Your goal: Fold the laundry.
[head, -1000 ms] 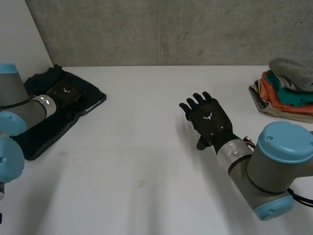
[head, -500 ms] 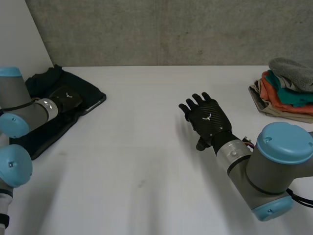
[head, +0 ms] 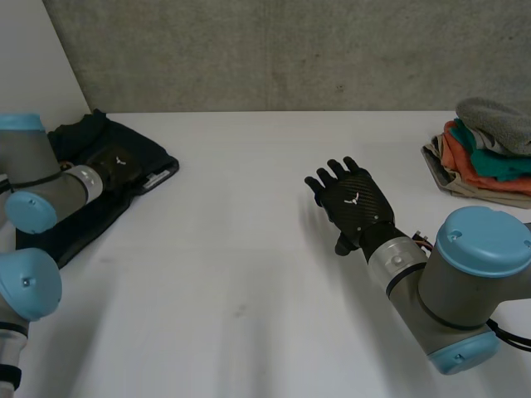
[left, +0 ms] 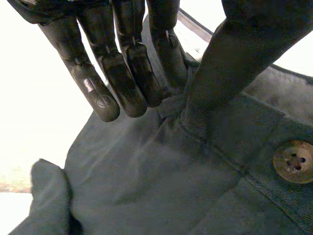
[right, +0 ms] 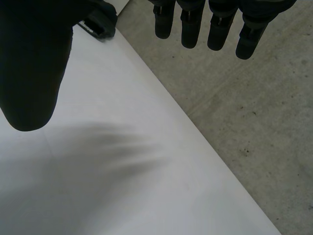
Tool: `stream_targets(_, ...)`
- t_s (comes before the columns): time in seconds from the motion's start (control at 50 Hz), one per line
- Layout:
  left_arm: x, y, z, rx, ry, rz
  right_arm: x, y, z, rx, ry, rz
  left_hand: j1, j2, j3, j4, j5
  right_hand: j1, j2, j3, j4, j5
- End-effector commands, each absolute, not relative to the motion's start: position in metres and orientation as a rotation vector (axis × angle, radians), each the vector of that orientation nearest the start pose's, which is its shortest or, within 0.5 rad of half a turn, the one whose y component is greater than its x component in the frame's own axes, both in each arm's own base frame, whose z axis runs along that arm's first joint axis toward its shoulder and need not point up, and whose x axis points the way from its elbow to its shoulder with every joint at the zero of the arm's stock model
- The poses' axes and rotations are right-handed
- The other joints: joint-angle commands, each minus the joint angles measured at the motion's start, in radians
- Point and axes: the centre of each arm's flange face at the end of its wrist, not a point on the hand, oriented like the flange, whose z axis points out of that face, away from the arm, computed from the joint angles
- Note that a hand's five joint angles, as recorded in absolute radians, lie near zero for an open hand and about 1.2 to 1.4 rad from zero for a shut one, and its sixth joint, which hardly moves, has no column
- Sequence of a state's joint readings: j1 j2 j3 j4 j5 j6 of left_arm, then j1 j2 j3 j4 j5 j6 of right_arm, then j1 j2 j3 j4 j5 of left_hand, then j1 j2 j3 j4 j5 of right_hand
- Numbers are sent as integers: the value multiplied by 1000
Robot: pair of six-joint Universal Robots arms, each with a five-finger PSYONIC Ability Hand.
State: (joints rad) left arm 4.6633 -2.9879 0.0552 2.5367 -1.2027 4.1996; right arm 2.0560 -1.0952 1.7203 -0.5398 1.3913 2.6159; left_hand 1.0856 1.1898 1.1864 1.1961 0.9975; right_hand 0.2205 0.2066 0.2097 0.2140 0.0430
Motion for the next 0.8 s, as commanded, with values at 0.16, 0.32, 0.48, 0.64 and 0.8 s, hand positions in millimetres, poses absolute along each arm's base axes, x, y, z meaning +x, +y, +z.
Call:
stream_targets(0.16, -221, -447, 260, 1225, 2056, -2063, 300, -257, 152, -1237, 1867, -2058, 311, 206, 210, 200, 224, -46, -32, -35, -39, -43)
stream_targets(0.32, -219, -439, 257, 1197, 2089, -2045, 301, -257, 151, -1241, 1865, -2053, 311, 206, 210, 200, 224, -46, -32, -35, -39, -43)
stream_targets(0.48, -209, -436, 217, 1275, 2165, -1863, 303, -255, 149, -1278, 1860, -2056, -660, -764, -761, -770, -746, -46, -32, -35, -39, -43)
stream_targets(0.64, -186, -443, 194, 1308, 2134, -1712, 303, -255, 147, -1310, 1854, -2061, -808, -912, -908, -918, -894, -46, -32, -35, -39, -43)
stream_targets(0.8, -163, -459, 170, 1360, 2058, -1616, 305, -253, 147, -1314, 1851, -2057, -787, -891, -888, -898, -874, -46, -32, -35, -39, -43)
